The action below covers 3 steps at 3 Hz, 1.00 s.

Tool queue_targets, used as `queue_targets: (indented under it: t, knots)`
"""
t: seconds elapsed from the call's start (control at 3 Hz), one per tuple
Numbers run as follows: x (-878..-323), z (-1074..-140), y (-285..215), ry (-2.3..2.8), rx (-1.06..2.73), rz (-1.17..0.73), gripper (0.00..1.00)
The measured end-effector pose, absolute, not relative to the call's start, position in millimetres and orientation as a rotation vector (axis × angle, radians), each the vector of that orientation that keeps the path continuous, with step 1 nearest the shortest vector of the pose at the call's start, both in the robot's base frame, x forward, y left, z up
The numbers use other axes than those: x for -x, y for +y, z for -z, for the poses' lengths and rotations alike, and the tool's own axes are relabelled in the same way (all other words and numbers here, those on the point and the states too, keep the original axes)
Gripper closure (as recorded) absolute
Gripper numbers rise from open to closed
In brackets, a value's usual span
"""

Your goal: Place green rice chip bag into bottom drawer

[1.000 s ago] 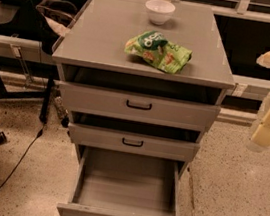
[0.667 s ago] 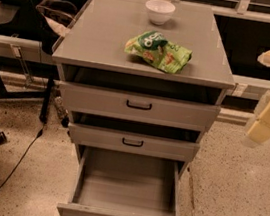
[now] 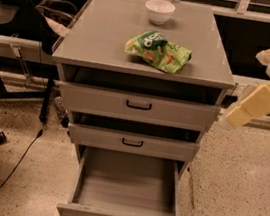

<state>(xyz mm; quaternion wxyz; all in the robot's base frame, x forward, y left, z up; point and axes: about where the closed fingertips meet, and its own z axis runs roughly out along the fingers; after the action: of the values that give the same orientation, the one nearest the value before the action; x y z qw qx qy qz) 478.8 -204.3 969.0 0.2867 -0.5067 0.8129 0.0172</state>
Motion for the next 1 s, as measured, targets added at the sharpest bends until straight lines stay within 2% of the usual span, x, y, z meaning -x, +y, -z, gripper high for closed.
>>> queue_targets:
  t: [0.67,1.0]
  knots:
    - [-484.0,-966.7,-207.7,2.188,1.262,-0.048,0.0]
    - [-524.2,-952.6,-223.8,2.179,1.109,-0.058,0.0]
